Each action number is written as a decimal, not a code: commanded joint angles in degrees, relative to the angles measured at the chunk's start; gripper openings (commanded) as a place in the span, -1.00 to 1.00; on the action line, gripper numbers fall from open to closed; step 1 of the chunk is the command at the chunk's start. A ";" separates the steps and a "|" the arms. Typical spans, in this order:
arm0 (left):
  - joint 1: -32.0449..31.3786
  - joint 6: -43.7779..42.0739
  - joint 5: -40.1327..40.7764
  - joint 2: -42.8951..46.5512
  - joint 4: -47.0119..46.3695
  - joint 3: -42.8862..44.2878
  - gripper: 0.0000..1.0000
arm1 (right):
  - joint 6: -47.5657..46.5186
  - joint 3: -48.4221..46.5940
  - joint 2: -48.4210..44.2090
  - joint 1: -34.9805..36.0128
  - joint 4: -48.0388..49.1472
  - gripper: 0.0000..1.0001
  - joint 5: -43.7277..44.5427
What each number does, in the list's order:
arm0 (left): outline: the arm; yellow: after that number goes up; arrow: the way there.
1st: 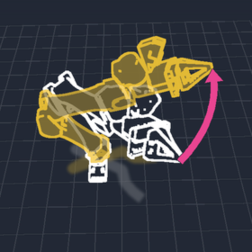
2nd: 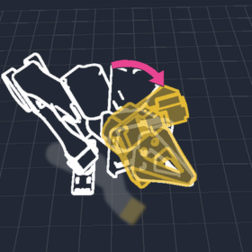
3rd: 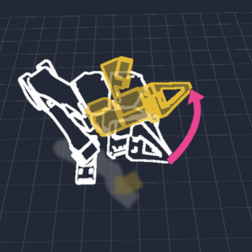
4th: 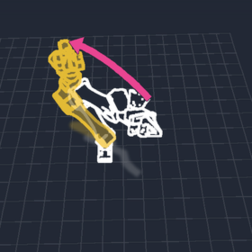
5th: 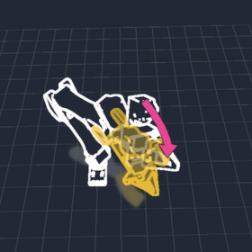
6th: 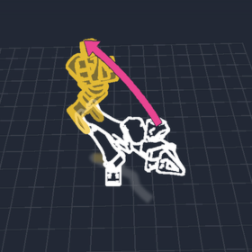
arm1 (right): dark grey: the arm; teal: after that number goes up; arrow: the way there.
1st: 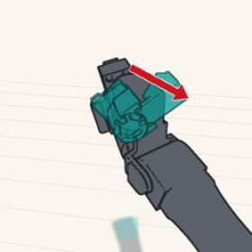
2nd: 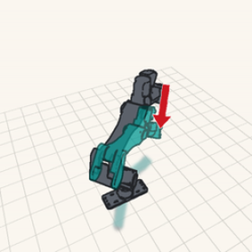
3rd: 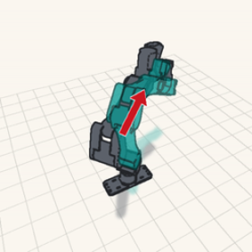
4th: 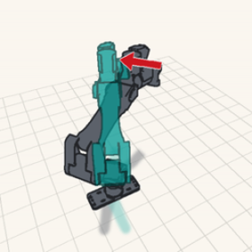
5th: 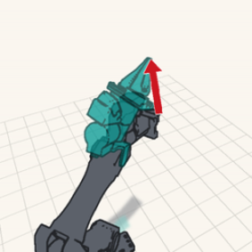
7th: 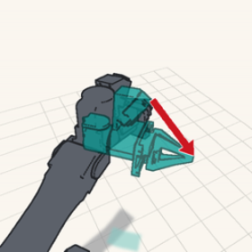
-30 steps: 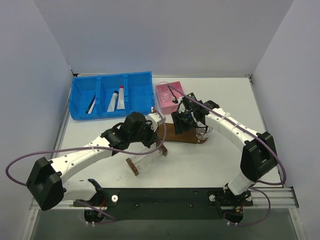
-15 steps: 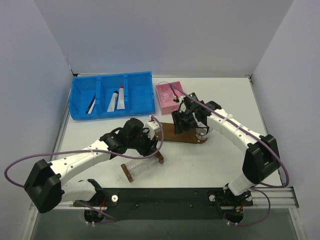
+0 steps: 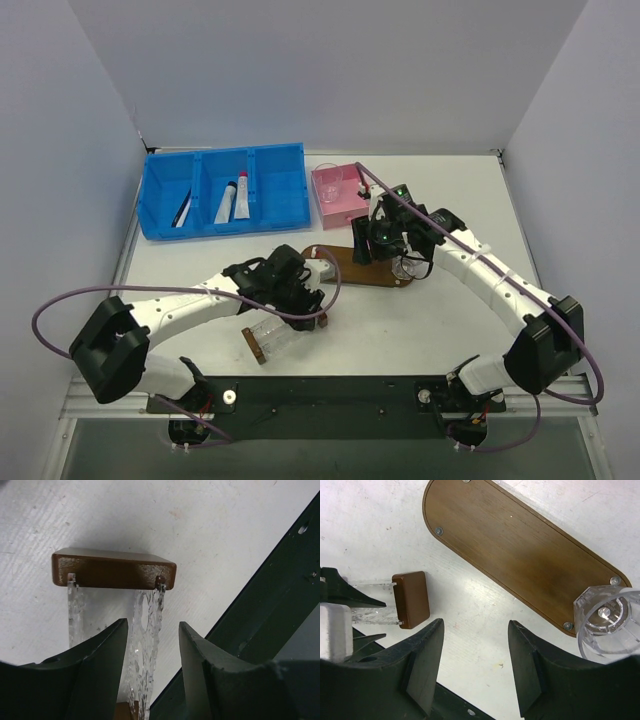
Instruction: Prepare toiletry sets of a toothbrush and toothpaste on the tray
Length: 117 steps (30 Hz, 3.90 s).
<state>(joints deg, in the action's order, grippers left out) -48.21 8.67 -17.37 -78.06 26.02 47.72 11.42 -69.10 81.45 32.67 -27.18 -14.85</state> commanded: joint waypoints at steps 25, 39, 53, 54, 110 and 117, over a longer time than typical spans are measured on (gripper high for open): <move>-0.23 4.34 4.38 5.03 13.79 14.75 -1.00 | 3.08 2.31 -11.75 1.34 -2.79 0.00 3.77; 12.87 2.24 -33.16 -6.93 15.72 27.77 -1.00 | 3.08 -2.35 -7.45 13.81 -1.04 0.04 7.73; 16.74 4.78 -43.19 -5.26 12.31 24.00 -1.00 | 0.09 -3.41 -1.47 21.30 0.37 0.05 13.88; 16.74 5.13 -43.45 -5.17 12.21 23.99 -1.00 | 0.18 -3.41 -1.21 21.39 0.98 0.05 13.97; 22.45 5.74 -33.18 -11.32 5.89 32.43 0.44 | 13.89 1.95 -3.14 20.51 5.65 -1.00 32.07; 24.12 5.31 -23.78 -9.66 3.78 34.72 0.52 | 17.49 1.25 -2.79 18.84 2.05 -1.00 34.80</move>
<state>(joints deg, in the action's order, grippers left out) -24.80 15.03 -47.48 -89.32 33.26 79.79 24.71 -66.74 80.77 52.82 -24.14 16.40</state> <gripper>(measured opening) 0.751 0.398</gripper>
